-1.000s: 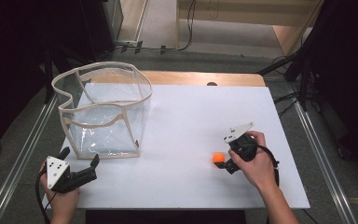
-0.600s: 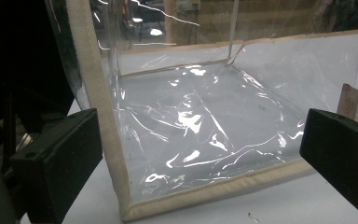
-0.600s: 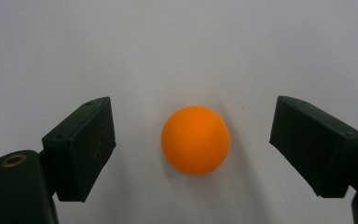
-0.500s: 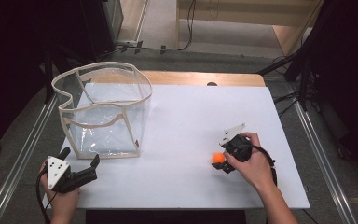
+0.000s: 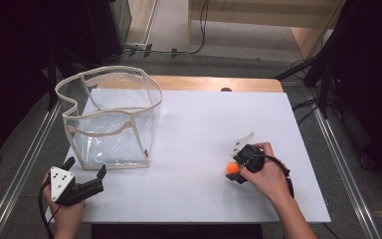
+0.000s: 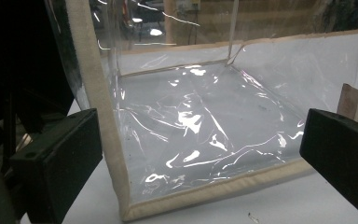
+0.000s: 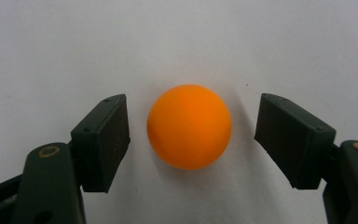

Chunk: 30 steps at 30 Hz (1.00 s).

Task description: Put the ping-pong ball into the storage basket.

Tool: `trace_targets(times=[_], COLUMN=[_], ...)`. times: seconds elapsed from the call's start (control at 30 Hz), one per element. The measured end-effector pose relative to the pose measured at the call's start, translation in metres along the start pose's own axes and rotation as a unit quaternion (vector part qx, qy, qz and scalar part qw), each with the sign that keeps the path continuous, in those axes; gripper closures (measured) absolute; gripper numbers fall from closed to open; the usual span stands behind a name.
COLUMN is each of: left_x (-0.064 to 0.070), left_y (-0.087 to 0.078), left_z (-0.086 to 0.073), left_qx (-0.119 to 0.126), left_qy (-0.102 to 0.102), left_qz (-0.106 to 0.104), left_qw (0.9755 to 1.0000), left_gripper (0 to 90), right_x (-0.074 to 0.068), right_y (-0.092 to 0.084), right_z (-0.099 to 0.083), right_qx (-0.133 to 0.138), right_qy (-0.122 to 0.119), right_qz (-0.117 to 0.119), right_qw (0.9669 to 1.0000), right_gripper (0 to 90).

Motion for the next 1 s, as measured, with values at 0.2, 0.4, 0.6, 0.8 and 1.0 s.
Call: trace_targets(times=[0.2, 0.4, 0.6, 0.8, 1.0], left_x=[0.0, 0.0, 0.0, 0.001, 0.0], left_y=[0.0, 0.0, 0.0, 0.001, 0.0], left_z=[0.0, 0.0, 0.0, 0.0, 0.0], left_qx=[0.0, 0.0, 0.0, -0.002, -0.001], left_qy=[0.0, 0.0, 0.0, 0.002, 0.001], left_qz=[0.0, -0.001, -0.001, 0.002, 0.001], left_qw=[1.0, 1.0, 1.0, 1.0, 1.0], left_gripper=[0.0, 0.0, 0.0, 0.0, 0.0], right_x=[0.001, 0.002, 0.002, 0.004, 0.003], right_y=[0.002, 0.005, 0.005, -0.003, -0.007], right_z=[-0.001, -0.002, -0.003, -0.001, 0.004], right_qx=[-0.007, -0.015, -0.024, -0.018, -0.016], right_qy=[0.004, 0.006, 0.013, 0.017, 0.014], right_qz=[-0.001, 0.002, 0.013, 0.014, 0.02], right_qw=[1.0, 0.9999, 0.9996, 0.9996, 0.9996], right_gripper=[32.0, 41.5, 48.1, 48.2, 48.2])
Point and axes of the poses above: each handheld gripper's, and its own axes: y roughly forward along the jaws, z roughly out of its top, x roughly to its right, the point moved 8 cm from there along y, roughly forward along the jaws, and after that the axes turned 1 degree about -y, right-handed, at the moved point
